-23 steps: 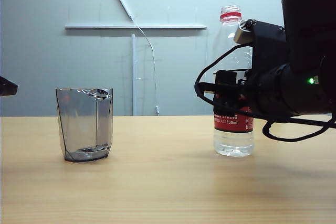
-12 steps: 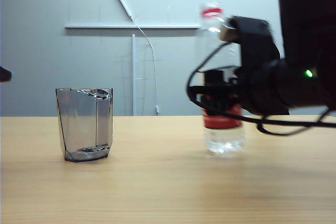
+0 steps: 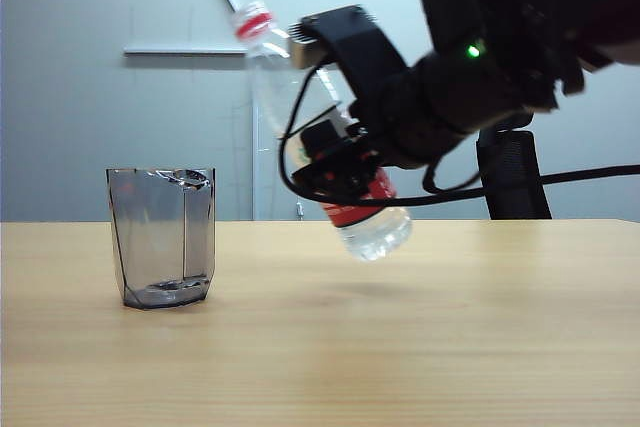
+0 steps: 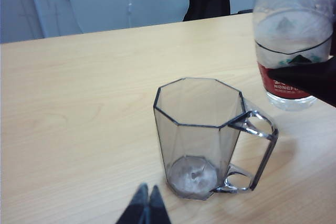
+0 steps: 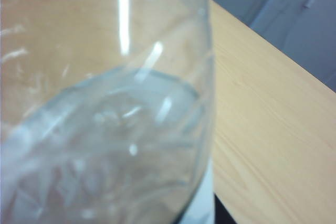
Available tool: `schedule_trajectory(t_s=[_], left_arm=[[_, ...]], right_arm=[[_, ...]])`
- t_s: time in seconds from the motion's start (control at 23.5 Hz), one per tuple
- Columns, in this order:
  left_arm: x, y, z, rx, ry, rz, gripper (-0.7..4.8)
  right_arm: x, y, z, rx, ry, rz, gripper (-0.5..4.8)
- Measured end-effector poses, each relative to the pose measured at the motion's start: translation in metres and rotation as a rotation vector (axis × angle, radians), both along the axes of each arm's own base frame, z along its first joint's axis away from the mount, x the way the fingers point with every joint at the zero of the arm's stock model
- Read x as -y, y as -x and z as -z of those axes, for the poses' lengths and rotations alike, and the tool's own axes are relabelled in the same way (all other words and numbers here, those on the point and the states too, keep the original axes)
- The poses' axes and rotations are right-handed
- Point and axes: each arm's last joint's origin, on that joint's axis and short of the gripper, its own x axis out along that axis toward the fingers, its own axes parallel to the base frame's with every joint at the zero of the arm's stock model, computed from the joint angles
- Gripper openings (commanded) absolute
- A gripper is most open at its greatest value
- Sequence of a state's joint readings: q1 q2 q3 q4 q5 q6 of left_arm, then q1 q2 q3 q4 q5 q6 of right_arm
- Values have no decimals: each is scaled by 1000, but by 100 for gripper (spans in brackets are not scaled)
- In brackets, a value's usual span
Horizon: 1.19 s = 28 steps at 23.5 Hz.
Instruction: Pick up the mineral water bottle on the table and pour water into the mug until it's half full.
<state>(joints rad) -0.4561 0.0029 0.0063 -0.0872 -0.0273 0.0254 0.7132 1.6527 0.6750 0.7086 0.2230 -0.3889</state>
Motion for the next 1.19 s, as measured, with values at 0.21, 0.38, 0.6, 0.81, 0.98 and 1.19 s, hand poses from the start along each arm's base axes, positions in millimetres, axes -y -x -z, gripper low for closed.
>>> schedule_trajectory(t_s=[0.21,0.38,0.6,0.81,0.98,1.19], left_arm=[[0,0,0,0,0,0,-2],[0,0,0,1,0,0,-2],[0,0,0,1,0,0,-2],[0,0,0,0,0,0,-2],[0,0,0,0,0,0,-2],[0,0,0,0,0,0,-2]], right_arm=[[-7,-7,-10,36,104,-34,251],[-12,-8,-15,79,225,-80,251],[-15,-13,-18,118,354,-111,251],[-14,-15,-21,183,499,-98,251],[-14,-15,-22,212,547,-104,252],[-14,-15,-22,254,633,-127,252]])
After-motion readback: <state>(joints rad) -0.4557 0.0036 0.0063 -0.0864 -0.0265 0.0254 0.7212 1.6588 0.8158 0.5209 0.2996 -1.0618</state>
